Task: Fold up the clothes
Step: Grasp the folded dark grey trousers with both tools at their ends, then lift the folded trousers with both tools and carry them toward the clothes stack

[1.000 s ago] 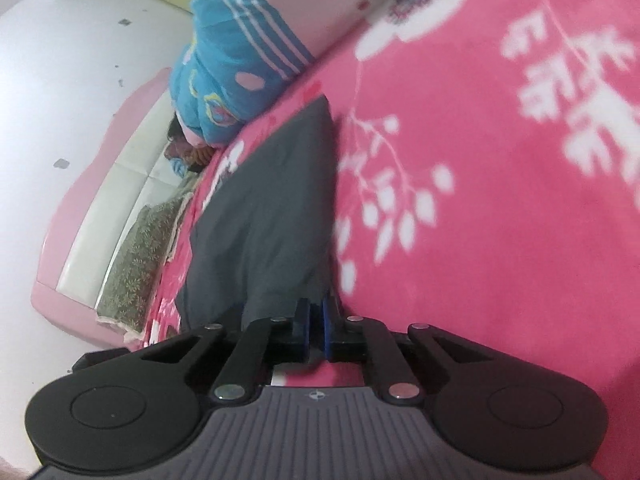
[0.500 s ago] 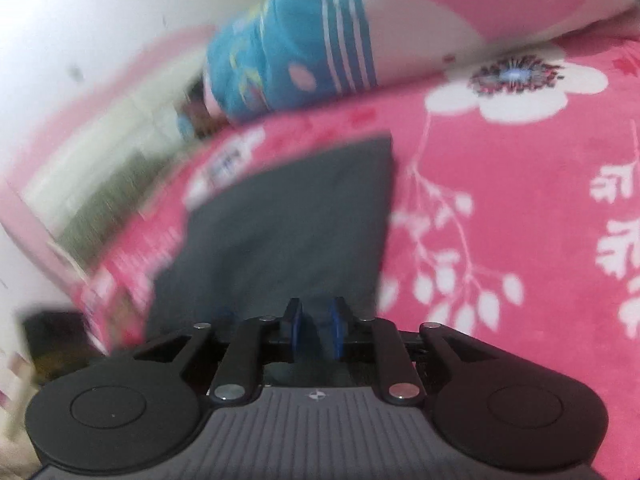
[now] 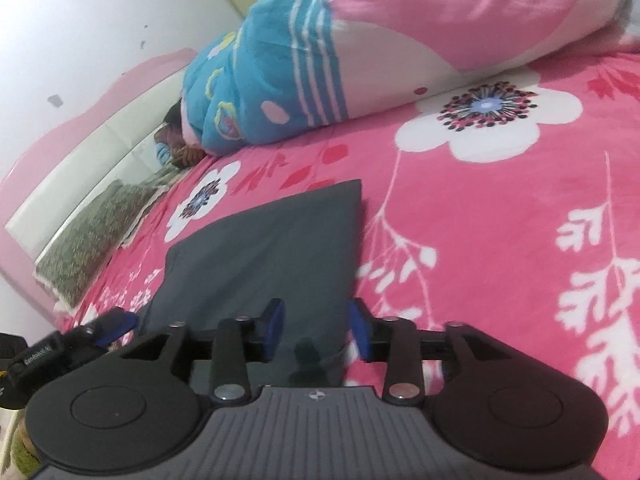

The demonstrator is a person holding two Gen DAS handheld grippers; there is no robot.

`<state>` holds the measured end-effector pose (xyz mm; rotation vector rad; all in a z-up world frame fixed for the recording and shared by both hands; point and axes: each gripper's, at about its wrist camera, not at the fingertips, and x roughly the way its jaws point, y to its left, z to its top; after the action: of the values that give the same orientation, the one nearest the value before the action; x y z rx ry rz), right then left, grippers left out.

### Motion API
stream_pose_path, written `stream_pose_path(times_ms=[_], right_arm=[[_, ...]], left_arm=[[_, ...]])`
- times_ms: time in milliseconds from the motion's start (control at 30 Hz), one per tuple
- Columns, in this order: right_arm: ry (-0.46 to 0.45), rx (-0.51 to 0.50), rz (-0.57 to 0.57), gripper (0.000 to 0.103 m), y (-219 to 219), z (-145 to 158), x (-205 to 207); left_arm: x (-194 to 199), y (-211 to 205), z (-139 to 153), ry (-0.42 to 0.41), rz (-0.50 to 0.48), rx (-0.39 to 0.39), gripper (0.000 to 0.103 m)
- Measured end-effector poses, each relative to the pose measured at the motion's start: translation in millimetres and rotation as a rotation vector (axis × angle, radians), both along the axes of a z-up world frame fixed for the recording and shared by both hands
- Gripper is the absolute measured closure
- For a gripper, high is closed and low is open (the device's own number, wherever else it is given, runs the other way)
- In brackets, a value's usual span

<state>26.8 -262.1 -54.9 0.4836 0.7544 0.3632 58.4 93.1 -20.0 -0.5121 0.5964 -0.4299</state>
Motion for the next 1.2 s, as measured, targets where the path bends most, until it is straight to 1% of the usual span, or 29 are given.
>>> stream_pose_path(times_ms=[33,67,133,167,267,333,433,500,667,800,933,967,1000,1033,1067,1100,1167,1200], right_arm=[[0.013,0.016,-0.001,0.056,-2,-2,4],[0.034,0.033,-0.005,0.051,-4,-4,9],[0.077,0.065,-0.010,0.043,-8,-10,18],[0.096,0.080,-0.010,0.042,-10,-13,22],[0.156,0.129,-0.005,0.040,-15,-22,34],[0.194,0.170,0.004,0.039,-19,-29,43],[0.229,0.226,0.031,0.036,-24,-35,54],[0.251,0.250,0.051,0.036,-26,-38,62],[0.297,0.296,0.116,0.036,-25,-44,84],[0.316,0.327,0.169,0.036,-20,-50,103],[0.313,0.333,0.223,0.044,-8,-55,124],[0.310,0.332,0.234,0.048,-5,-57,128],[0.306,0.329,0.243,0.050,-1,-58,132],[0.301,0.326,0.252,0.053,2,-58,135],[0.295,0.315,0.259,0.060,6,-59,137],[0.288,0.303,0.265,0.064,10,-59,139],[0.271,0.280,0.267,0.078,16,-59,139],[0.263,0.269,0.268,0.082,19,-58,138]], left_arm=[[3,5,2,0.009,0.018,-0.001,0.043],[5,10,3,0.018,0.037,-0.002,0.039],[11,20,7,0.036,0.073,-0.003,0.034],[14,25,8,0.045,0.092,-0.004,0.032],[25,27,5,0.101,0.059,-0.025,0.021],[31,29,0,0.140,0.047,-0.045,0.021],[43,33,-7,0.194,0.013,-0.097,0.020],[51,34,-10,0.225,-0.005,-0.130,0.020],[71,32,-22,0.286,-0.047,-0.152,0.020],[81,30,-26,0.299,-0.068,-0.151,0.022],[89,25,-29,0.306,-0.084,-0.130,0.027],[90,23,-29,0.305,-0.085,-0.121,0.030],[91,22,-29,0.305,-0.086,-0.112,0.032],[93,21,-29,0.305,-0.087,-0.103,0.036],[93,20,-29,0.306,-0.081,-0.098,0.043],[93,20,-30,0.308,-0.073,-0.092,0.046],[93,20,-30,0.305,-0.066,-0.081,0.057],[93,18,-29,0.299,-0.065,-0.068,0.060]])
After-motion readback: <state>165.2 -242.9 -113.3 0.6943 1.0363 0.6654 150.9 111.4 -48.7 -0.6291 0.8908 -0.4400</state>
